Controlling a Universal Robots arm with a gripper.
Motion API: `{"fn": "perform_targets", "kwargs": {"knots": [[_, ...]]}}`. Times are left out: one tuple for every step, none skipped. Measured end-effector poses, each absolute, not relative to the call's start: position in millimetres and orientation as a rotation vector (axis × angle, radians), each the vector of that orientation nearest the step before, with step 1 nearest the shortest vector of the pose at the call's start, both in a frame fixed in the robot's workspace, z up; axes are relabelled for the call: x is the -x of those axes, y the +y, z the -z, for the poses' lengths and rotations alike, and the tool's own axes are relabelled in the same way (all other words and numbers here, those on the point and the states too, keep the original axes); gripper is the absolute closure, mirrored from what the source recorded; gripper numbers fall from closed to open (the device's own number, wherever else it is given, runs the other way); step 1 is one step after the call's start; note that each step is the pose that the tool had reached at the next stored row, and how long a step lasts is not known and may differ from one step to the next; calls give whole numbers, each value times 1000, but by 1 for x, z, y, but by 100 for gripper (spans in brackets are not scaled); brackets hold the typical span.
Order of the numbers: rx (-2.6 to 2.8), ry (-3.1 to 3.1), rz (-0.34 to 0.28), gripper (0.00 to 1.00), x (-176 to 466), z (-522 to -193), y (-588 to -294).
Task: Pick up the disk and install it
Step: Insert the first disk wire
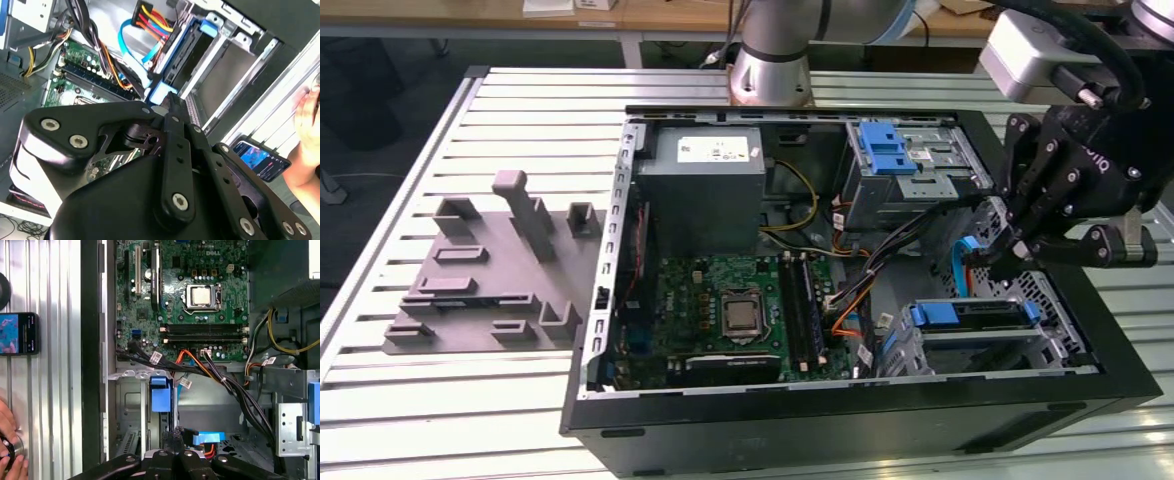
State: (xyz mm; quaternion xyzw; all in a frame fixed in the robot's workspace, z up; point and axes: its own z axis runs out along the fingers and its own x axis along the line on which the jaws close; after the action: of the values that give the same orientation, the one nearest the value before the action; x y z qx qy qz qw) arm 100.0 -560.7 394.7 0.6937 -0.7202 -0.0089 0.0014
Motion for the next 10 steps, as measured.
{"fn": "perform_targets", "kwargs": {"knots": [[-2178,-2261,28,89,-101,-394,-560],[-2177,-2260,28,89,-103,-394,-560],[-2177,-2261,28,89,-104,-393,-559],[-2178,-2261,28,89,-106,-392,-559],[-2177,-2260,28,89,-106,-392,-559],[-2177,-2260,28,89,-106,-392,-559],[-2177,-2260,28,89,-106,-392,-559],[-2177,-2261,28,89,-106,-392,-559],[-2177,-2261,28,89,-106,-392,-559],[-2177,-2261,28,89,-106,-392,-559]]}}
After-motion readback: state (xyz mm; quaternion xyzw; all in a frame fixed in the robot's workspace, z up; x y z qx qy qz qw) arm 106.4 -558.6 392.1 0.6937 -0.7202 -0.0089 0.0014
